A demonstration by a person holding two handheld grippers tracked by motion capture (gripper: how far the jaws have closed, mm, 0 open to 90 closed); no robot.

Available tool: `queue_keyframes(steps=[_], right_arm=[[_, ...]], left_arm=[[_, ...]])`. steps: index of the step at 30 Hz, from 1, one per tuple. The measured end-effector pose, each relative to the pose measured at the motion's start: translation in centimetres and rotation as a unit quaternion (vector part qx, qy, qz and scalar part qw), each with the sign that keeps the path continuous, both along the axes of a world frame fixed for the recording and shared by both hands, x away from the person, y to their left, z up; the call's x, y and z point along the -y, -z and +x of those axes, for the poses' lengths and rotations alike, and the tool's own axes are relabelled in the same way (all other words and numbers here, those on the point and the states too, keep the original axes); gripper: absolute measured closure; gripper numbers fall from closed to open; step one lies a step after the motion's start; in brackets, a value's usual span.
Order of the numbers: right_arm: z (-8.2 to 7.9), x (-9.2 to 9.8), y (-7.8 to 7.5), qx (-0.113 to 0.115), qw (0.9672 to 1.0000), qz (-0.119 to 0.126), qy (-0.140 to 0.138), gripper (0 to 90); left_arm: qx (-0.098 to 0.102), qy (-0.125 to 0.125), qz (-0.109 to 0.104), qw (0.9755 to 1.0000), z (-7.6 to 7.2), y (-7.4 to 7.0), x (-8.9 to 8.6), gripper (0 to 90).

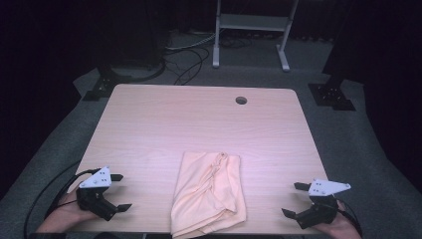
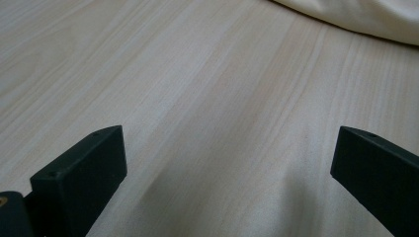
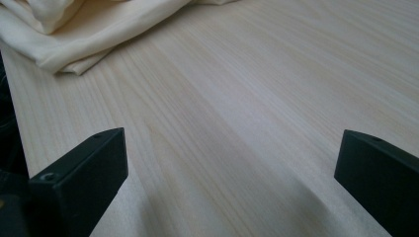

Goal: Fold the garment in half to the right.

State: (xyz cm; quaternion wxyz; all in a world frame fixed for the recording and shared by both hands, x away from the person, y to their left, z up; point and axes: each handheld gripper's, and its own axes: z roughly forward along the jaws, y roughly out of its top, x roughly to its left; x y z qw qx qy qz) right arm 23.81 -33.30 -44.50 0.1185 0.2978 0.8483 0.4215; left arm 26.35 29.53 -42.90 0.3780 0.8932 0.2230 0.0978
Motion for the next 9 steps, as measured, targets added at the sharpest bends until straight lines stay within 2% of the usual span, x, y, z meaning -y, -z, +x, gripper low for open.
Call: queue_keyframes(steps=[9], right_arm=[[0.09, 0.16, 0.09, 0.0, 1.0, -0.001, 0.002, 0.0]], left_arm=[[-0.001, 0.001, 0.0, 1.0, 0.04, 0.04, 0.0, 0.3]])
